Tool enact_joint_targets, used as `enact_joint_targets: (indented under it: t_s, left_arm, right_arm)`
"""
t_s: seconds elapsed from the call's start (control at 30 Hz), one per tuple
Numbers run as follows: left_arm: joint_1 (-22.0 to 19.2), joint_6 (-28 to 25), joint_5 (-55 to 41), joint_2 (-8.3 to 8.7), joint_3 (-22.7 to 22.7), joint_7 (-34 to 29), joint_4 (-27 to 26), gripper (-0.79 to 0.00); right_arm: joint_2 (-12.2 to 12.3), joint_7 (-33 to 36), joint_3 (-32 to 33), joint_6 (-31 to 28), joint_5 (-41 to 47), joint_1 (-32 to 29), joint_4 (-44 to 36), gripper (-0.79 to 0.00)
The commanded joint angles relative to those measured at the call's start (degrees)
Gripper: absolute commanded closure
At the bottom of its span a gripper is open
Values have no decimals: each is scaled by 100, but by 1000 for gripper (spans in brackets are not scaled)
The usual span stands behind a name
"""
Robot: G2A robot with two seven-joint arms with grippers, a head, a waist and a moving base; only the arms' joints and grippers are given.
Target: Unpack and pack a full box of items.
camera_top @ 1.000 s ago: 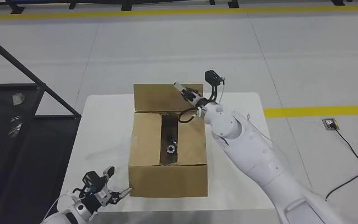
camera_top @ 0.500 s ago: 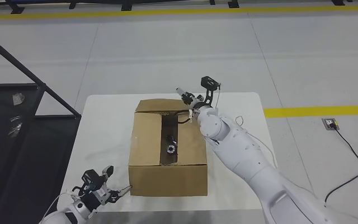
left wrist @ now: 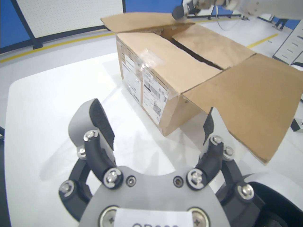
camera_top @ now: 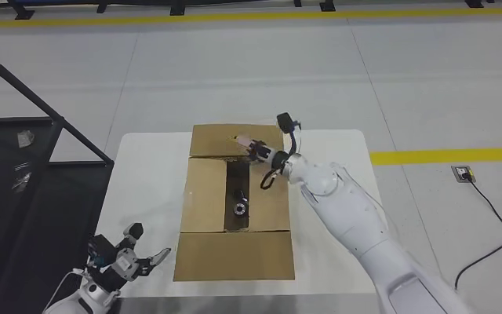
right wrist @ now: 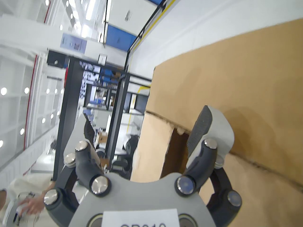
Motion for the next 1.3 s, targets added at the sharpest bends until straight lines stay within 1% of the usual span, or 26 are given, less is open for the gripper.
enact_joint_targets:
  t_s: [0.0,0.1,0.2,0.27,0.3,0.43,0.53,0.7,0.8,0.9,1.1,1.17,1.27]
  left_arm:
    - [1,91,-249,-7,-37,-81,-19,-785]
    - [-31,174,-498,-13,-58,-247,-41,-785]
    - [-68,250,-630,-18,-43,-377,-61,-785]
    - [-116,297,-673,-22,-7,-459,-40,-785]
    - [-148,311,-697,-23,13,-505,-34,-785]
    - [-188,305,-750,-25,58,-585,-60,-785]
    - [-172,349,-712,-26,64,-583,-86,-785]
    - [-122,437,-613,-31,92,-540,-120,-785]
    - [-56,455,-540,-30,78,-478,-162,-785]
    - [-1,461,-523,-31,71,-445,-195,-785]
    - [42,597,-391,-42,164,-491,-332,-785]
    - [52,636,-349,-47,211,-520,-405,-785]
    - [39,775,-332,-57,273,-620,-506,-785]
  right_arm:
    - [107,516,36,154,-247,-213,-358,-785]
    - [217,797,34,670,-644,-550,-944,-785]
    - [272,1109,92,1050,-522,-909,-1461,-785]
    - [289,857,3,1437,-1021,-984,-1671,-785]
    - [272,884,-43,1535,-965,-1076,-1801,-785]
    - [202,899,-189,1840,-953,-1163,-1905,-785]
    - [103,836,-327,1947,-870,-1113,-1770,-785]
    - [-117,880,-484,1732,-337,-923,-1328,-785]
    - [-240,843,-564,1579,-162,-780,-1117,-785]
    - [-310,944,-564,1381,-12,-681,-1005,-785]
    - [-321,1230,-322,1025,340,-607,-1130,-785]
    - [-291,1327,-224,939,360,-641,-1327,-785]
    - [-240,1357,-127,961,247,-759,-1748,-785]
